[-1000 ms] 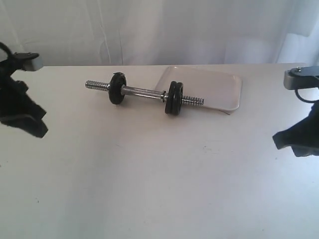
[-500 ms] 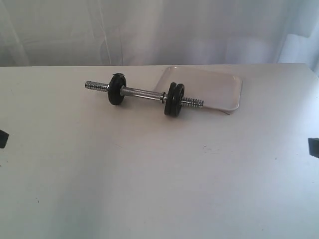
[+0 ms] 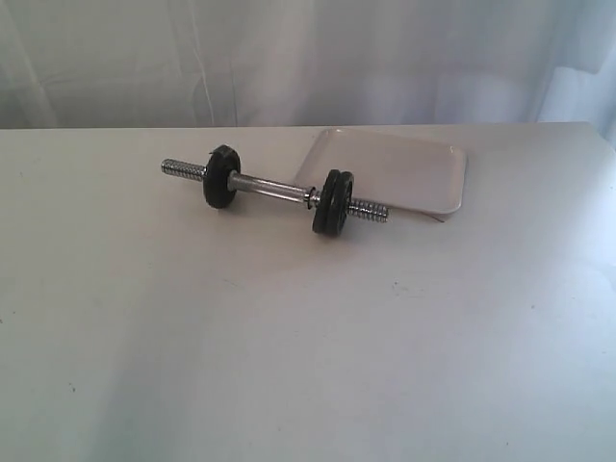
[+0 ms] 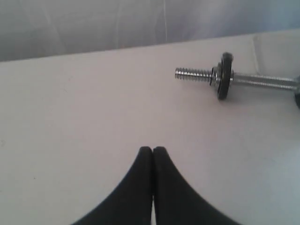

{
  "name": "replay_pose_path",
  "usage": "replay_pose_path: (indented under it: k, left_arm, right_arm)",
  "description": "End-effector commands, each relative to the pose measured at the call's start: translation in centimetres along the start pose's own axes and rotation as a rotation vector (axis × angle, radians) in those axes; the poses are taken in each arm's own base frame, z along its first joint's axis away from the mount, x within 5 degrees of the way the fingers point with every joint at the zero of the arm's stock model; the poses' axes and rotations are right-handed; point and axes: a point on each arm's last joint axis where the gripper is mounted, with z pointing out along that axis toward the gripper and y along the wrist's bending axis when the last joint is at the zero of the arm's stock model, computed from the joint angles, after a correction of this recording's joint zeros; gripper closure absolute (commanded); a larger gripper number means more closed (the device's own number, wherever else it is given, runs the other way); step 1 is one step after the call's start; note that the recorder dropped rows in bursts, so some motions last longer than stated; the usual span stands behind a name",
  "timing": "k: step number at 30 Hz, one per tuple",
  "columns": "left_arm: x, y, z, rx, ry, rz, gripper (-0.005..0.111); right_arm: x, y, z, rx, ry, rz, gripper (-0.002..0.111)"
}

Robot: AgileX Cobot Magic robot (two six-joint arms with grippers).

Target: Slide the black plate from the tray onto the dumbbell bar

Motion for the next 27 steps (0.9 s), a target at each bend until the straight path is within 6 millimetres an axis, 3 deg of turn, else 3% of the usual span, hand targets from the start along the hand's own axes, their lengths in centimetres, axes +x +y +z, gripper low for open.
replay_pose_path:
  k: [1, 9, 12, 21, 27]
  left_arm:
    - [-0.2, -0.3, -3.1, -0.015, -0.164, -0.036, 0.107]
    - [1.1, -0.6, -8.9, -0.059, -0.529, -0.036, 0.107]
    - [1.7, -0.7, -10.2, -0.059, -0.621, -0.029, 0.107]
    - [1.7, -0.8, -10.2, -0.031, -0.616, -0.022, 0.107]
    - [3.2, -1.9, -9.3, 0.121, -0.437, -0.154, 0.107]
  right_arm:
    - [-0.2, 0.0, -1.0, 0.008, -0.083, 0.041, 0.108]
    - [-1.0, 0.1, -2.1, -0.007, -0.120, 0.073, 0.108]
    - [-1.4, 0.2, -2.3, -0.012, -0.114, 0.073, 0.108]
    - [-2.3, 0.2, -2.7, -0.017, -0.122, 0.071, 0.108]
    - [-1.5, 0.3, -2.5, -0.026, -0.069, 0.077, 0.108]
